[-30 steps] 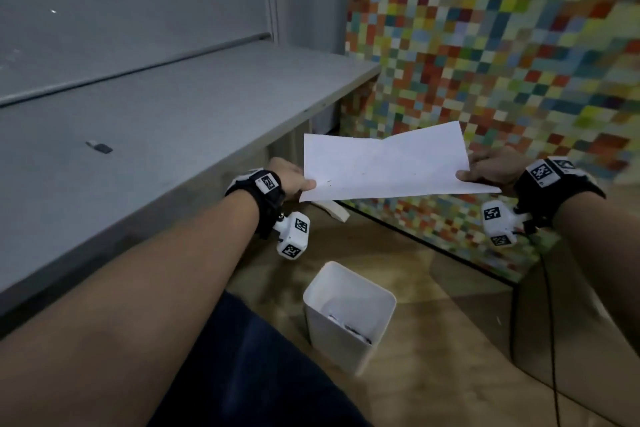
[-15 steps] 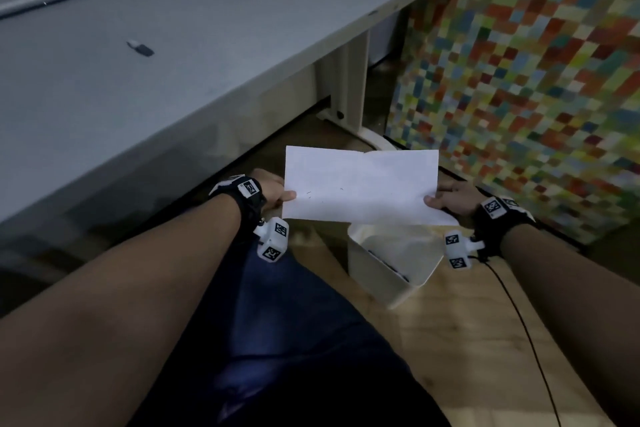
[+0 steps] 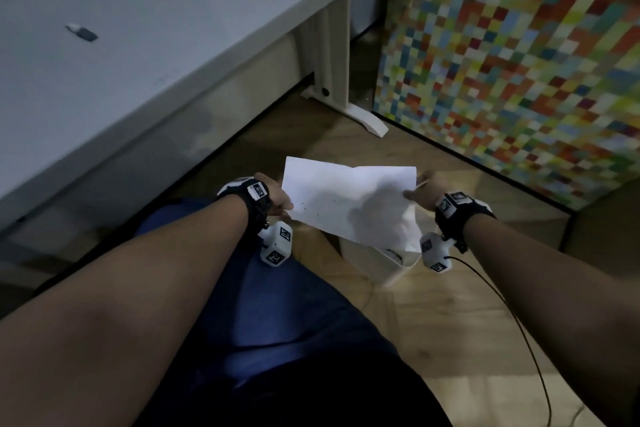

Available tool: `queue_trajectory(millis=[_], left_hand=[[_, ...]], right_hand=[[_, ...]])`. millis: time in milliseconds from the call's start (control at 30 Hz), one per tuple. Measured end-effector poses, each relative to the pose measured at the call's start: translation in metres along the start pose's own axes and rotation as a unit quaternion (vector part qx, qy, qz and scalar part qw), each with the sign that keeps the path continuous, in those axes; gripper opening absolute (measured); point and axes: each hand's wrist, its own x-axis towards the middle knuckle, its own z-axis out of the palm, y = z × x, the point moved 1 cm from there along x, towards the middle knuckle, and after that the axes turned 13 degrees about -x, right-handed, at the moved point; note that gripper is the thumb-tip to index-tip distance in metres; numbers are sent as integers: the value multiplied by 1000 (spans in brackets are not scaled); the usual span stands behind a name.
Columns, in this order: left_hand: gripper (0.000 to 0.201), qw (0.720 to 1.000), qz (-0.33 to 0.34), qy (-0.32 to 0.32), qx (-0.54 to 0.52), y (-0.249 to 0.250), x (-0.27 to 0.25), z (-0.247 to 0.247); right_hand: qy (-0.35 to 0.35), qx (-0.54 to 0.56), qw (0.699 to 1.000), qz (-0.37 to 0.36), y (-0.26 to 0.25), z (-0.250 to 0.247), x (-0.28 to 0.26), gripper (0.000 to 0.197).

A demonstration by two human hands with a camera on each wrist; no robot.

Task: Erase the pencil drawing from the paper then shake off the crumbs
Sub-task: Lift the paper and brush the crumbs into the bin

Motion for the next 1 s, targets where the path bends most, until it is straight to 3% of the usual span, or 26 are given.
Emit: queue_trajectory(millis=[100, 200, 233, 300, 367, 467, 567, 700, 767, 867, 1000], left_hand=[[14, 998, -25, 12, 64, -1, 3, 6], [40, 997, -33, 15, 64, -16, 52, 8], [52, 998, -26, 13, 62, -22, 75, 11], [68, 996, -21, 17, 82, -18, 68, 18], [66, 996, -42, 6, 74, -20, 72, 23], [62, 994, -51, 9, 96, -8, 33, 28], [31, 991, -27, 36, 127, -2, 17, 25], [37, 998, 4, 25, 65, -8, 43, 21], [18, 999, -16, 21, 27, -5, 41, 21], [15, 999, -25, 41, -9, 5, 29, 22], [24, 999, -6, 30, 33, 4, 35, 38]], right_hand=[[76, -47, 989, -117, -29, -4, -6, 26], [85, -69, 966, -233, -59, 5, -19, 19], [66, -51, 958, -275, -69, 10, -25, 18], [-18, -5, 938, -346, -88, 25, -44, 20], [-85, 48, 920, -378, -100, 48, -64, 21], [-119, 95, 926, -347, -100, 86, -84, 49], [-163, 118, 934, -296, -81, 98, -91, 73], [-193, 103, 941, -258, -43, 86, -88, 58], [-204, 48, 956, -203, -21, 84, -73, 64], [-191, -63, 968, -151, -9, 81, -55, 79], [-111, -32, 964, -239, -47, 75, -67, 81]])
